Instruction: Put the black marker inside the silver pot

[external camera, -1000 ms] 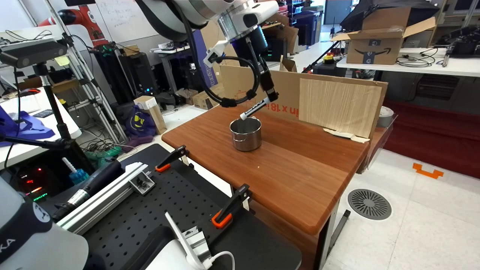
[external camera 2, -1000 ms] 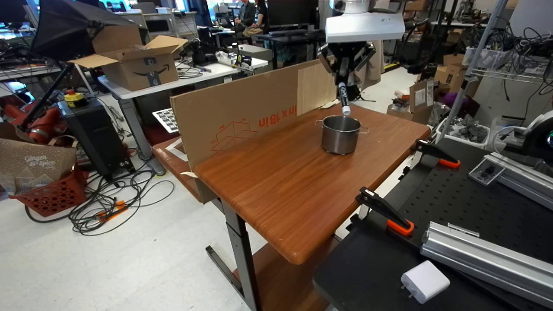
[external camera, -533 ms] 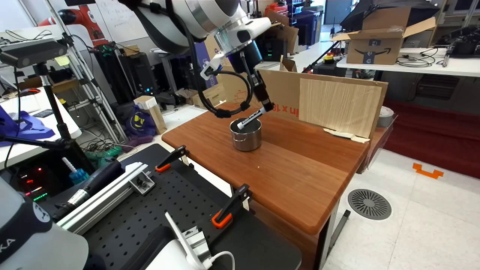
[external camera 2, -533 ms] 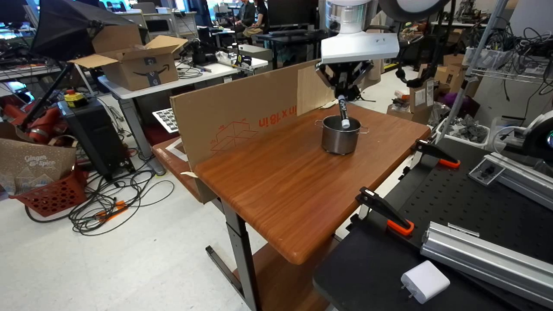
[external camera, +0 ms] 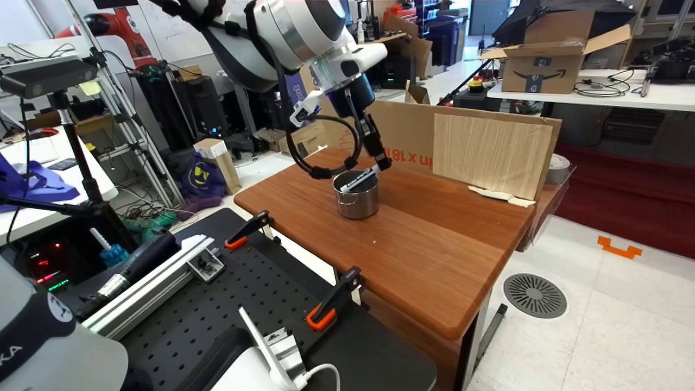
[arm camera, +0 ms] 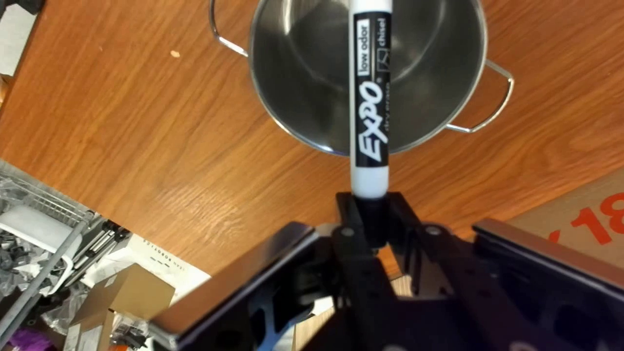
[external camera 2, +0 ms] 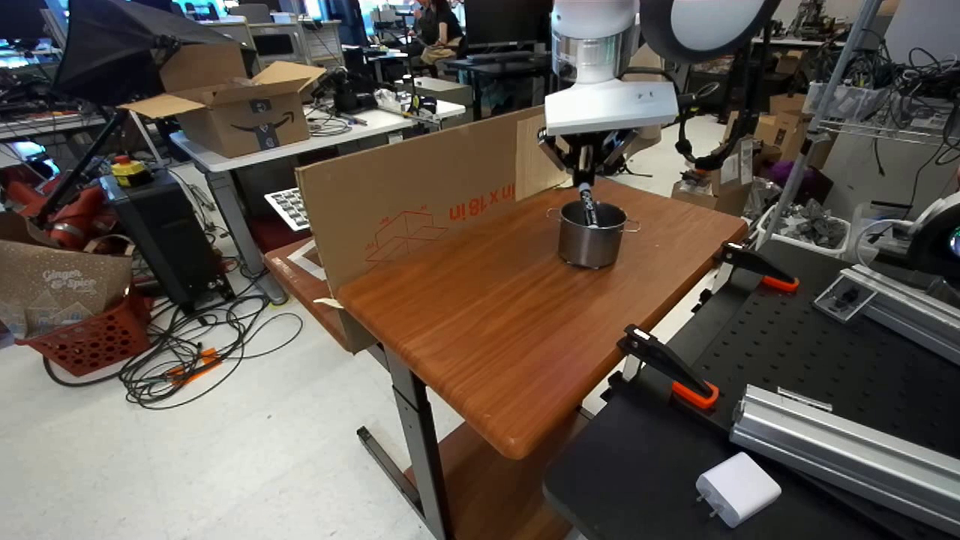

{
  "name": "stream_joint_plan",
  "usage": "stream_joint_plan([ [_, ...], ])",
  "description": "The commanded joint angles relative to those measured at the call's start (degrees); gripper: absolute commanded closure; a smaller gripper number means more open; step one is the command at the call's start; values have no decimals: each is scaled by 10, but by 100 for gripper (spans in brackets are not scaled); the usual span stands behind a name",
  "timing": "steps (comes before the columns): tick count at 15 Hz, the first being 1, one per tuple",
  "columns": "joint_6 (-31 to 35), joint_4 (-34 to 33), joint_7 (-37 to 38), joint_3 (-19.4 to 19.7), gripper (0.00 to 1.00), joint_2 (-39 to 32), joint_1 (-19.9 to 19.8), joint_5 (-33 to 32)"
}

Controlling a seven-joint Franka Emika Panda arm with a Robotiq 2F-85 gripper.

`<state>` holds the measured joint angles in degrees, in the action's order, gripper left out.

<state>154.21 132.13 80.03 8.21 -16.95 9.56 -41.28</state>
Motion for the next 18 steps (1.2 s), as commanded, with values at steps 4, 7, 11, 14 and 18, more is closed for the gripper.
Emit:
stream_joint_plan([
  [4,-8,-14,7,0,48,-16,8,-3],
  [7,-7,-13,8,1,27,-15,8,-4],
  [11,-9,3,-11,-6,1,4,2,10],
  [14,-2,0,-8,-5,0,-2,2,5],
  [18,-3,2,-8,-5,0,-1,2,5],
])
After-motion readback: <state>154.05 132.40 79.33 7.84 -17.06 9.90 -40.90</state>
